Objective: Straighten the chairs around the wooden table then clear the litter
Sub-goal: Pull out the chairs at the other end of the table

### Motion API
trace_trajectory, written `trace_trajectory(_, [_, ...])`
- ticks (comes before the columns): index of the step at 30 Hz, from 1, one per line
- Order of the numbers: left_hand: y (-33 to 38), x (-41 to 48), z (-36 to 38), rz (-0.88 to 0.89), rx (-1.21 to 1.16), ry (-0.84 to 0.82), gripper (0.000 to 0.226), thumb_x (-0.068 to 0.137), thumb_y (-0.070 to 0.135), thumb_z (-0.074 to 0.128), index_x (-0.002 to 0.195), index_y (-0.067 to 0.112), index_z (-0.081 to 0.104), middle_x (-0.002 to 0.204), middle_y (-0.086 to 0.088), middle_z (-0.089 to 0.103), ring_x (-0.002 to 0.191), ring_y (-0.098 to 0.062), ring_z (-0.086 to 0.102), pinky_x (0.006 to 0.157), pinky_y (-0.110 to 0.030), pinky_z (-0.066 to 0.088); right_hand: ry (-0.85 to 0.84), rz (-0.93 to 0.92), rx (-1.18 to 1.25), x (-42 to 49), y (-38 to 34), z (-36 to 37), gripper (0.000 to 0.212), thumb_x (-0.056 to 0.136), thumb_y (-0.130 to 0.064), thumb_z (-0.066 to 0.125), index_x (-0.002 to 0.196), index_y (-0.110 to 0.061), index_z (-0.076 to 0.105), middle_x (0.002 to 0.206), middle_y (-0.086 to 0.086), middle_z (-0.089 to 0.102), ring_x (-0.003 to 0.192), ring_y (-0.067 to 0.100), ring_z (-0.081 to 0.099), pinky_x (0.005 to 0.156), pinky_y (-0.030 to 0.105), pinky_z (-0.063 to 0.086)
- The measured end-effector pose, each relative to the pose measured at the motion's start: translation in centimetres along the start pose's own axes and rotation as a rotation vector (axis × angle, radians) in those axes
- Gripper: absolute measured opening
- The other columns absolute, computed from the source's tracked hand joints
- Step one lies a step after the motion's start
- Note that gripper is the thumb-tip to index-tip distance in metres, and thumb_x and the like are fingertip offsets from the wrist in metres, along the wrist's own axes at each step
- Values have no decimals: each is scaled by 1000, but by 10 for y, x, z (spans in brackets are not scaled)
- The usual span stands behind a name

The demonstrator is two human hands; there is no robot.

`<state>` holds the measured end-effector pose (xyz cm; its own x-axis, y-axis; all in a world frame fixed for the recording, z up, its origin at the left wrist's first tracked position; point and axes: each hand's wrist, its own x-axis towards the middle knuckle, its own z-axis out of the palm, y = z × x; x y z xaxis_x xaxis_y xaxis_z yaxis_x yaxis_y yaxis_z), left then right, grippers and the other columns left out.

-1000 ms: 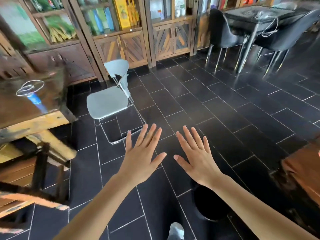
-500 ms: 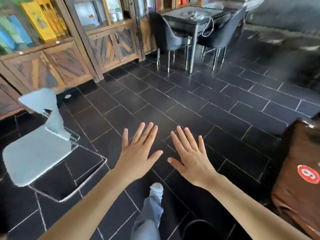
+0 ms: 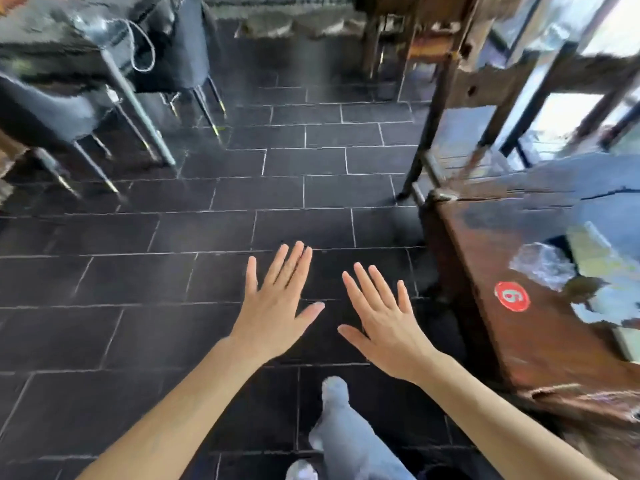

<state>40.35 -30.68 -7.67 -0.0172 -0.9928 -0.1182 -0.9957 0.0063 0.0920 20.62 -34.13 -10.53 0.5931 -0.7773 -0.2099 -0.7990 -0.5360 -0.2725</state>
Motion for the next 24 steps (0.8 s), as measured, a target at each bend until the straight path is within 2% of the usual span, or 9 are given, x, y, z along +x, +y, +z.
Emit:
trace_trajectory(3, [-4,72,-9,113,-14,20,82,76,65,-5,145,25,-24,153,10,-30,140,-10,-29,108,-47,-23,24,158,11,42,33,-17,75,92,-59,22,149,-30,-18,158,-6,-23,142,16,-29,115,53,-11])
trace_trajectory(6, [-20,149,-18,149,-2,21,79,80,66,-1,144,26,-26,153,10,-31,139,-11,-31,108,-47,-24,92,224,43,106,66,-38,74,94,-57,27,150,-30,-15,159,-5,-20,143,17,-27,116,55,-10])
trace_trajectory(9, [-35,230,-35,140,2,-32,76,92,61,17,146,24,-22,154,7,-28,141,-13,-29,111,-50,-19,143,247,46,176,94,-71,74,96,-56,29,150,-30,-14,159,-5,-18,144,17,-25,115,54,-9])
trace_trajectory(11, [-41,279,-50,174,3,-91,75,94,57,23,147,25,-19,155,8,-25,142,-13,-27,113,-51,-17,160,238,48,219,108,-92,73,95,-57,27,150,-30,-14,159,-5,-18,144,17,-25,114,54,-9])
trace_trajectory(13, [-47,333,-66,196,-3,-82,73,95,56,24,148,26,-17,156,8,-23,142,-12,-25,114,-52,-15,195,219,54,263,126,-115,73,91,-61,20,149,-31,-13,160,-5,-16,144,18,-24,114,53,-10])
trace_trajectory(15, [-54,387,-80,209,11,-15,73,93,59,20,148,27,-16,157,8,-22,143,-12,-23,113,-51,-16,221,202,52,305,148,-139,73,92,-61,21,150,-32,-11,160,-5,-14,145,18,-23,114,53,-10])
trace_trajectory(18, [-64,451,-94,257,16,54,78,81,66,3,147,29,-17,157,9,-21,143,-11,-23,110,-49,-18,194,190,32,356,177,-161,72,96,-55,30,150,-32,-12,159,-7,-17,144,16,-26,114,53,-13])
trace_trajectory(21, [-83,516,-98,249,-9,60,81,77,66,0,147,31,-18,156,11,-22,141,-9,-26,110,-47,-20,176,178,16,415,204,-179,72,96,-56,29,150,-33,-13,159,-8,-18,143,16,-28,114,53,-14])
trace_trajectory(24, [-103,598,-102,247,-6,45,82,74,66,-2,147,31,-19,156,11,-22,141,-9,-27,111,-49,-19,202,212,12,483,239,-201,72,96,-55,30,150,-32,-12,159,-8,-17,143,16,-26,116,56,-9])
